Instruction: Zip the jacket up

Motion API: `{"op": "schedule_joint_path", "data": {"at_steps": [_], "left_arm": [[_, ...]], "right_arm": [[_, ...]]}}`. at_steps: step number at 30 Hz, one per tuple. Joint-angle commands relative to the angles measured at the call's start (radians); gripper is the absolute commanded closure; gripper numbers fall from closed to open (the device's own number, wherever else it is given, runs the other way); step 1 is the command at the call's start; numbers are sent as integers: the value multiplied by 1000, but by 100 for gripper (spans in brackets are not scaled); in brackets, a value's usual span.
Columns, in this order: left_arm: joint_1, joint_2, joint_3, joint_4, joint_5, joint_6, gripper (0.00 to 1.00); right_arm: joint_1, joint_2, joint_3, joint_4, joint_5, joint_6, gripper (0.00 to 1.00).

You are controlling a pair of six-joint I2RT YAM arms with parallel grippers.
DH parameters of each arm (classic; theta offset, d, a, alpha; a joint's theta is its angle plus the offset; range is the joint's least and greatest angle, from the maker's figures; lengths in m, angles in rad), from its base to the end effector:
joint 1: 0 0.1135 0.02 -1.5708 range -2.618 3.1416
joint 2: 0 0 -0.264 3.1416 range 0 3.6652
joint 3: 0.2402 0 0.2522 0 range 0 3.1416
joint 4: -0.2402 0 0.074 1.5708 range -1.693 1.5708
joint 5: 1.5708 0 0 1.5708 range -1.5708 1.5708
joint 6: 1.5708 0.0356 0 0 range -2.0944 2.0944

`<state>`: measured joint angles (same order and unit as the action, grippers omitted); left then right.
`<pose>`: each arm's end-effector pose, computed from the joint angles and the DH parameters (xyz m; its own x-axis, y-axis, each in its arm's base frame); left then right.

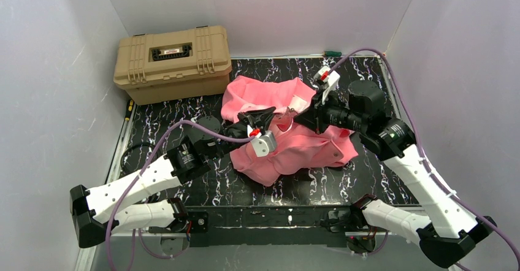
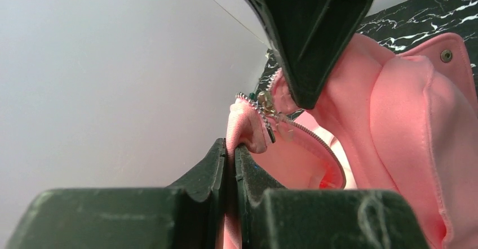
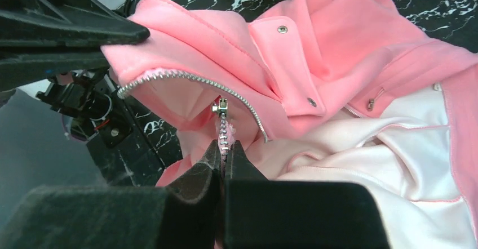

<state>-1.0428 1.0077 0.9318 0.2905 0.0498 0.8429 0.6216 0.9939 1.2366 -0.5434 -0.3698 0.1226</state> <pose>0.1168 -0.2038 0.4013 0.7338 0.2219 -0.6421 0.5102 0.4441 0.7365 0.1565 0.1279 0.4201 -0.3397 -0.1031 -0.9349 -0.7880 0.5739 0.2231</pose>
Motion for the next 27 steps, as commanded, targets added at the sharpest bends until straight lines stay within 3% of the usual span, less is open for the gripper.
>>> {"op": "schedule_joint_path", "data": {"at_steps": [1,6,11,27], "left_arm": [[-5,-2,81,14,-1,-66,100],[-5,25,97,16,-84,-45,100],[-5,29,90,18,-58,-38,100],[-6,11,56,42,-16,-7,100]], "right_arm": [[-2,-68,-45,108,24,-39,99],[-2,-114,-86,134,-139,-85,99],[-2,-88,-82,130,-266,-82,99],[-2,11,-60,206,-237,29,99]]}}
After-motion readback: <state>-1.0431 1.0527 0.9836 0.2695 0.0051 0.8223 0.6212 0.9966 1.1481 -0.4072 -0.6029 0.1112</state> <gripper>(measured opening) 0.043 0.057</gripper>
